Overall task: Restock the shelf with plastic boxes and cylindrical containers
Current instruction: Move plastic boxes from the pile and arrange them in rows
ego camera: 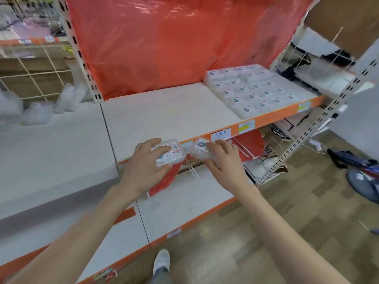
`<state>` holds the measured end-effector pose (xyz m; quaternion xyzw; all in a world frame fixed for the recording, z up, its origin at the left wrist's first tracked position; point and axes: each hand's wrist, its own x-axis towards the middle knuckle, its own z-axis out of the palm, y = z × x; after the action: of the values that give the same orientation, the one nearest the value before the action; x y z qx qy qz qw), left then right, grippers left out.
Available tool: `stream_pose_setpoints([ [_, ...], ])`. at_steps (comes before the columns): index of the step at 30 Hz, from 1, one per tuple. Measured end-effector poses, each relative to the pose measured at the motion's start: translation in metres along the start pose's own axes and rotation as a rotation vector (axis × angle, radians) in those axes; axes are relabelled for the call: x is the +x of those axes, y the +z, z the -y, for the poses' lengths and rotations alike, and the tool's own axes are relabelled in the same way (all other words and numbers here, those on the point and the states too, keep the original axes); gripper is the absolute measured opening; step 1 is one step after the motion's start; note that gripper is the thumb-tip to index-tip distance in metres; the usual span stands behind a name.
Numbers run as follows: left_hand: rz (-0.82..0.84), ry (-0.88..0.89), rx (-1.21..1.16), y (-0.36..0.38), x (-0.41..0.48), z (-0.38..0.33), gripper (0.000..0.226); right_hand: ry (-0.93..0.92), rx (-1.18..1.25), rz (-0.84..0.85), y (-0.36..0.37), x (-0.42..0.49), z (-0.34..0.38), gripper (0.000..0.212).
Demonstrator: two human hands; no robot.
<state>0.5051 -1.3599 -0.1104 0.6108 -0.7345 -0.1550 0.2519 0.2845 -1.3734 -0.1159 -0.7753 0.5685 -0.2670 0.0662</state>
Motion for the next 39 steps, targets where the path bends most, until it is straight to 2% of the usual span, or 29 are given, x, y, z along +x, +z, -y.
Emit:
stream_pose_setpoints([
  [4,0.037,0.034,-0.029,0.021,0.045,-0.016,0.055,0.058,-0.024,-0.018,-0.005,0.018,-0.035,0.036],
  [7,0.062,0.085,-0.046,0.034,0.084,-0.024,0.047,0.077,-0.049,-0.031,-0.008,0.044,-0.058,0.035],
  [17,0.03,0.133,-0.111,0.049,0.206,-0.032,0.046,0.129,-0.057,-0.074,-0.013,0.15,-0.114,0.037],
  [25,0.034,0.11,-0.116,0.073,0.254,-0.043,0.045,0.129,-0.093,-0.006,-0.018,0.204,-0.165,0.039],
  [30,-0.039,0.056,-0.128,0.092,0.281,-0.06,0.044,0.089,-0.12,0.043,-0.023,0.246,-0.213,0.043],
  [39,-0.131,-0.042,-0.105,0.132,0.316,-0.104,0.043,-0.066,-0.098,0.212,-0.037,0.301,-0.284,0.044],
])
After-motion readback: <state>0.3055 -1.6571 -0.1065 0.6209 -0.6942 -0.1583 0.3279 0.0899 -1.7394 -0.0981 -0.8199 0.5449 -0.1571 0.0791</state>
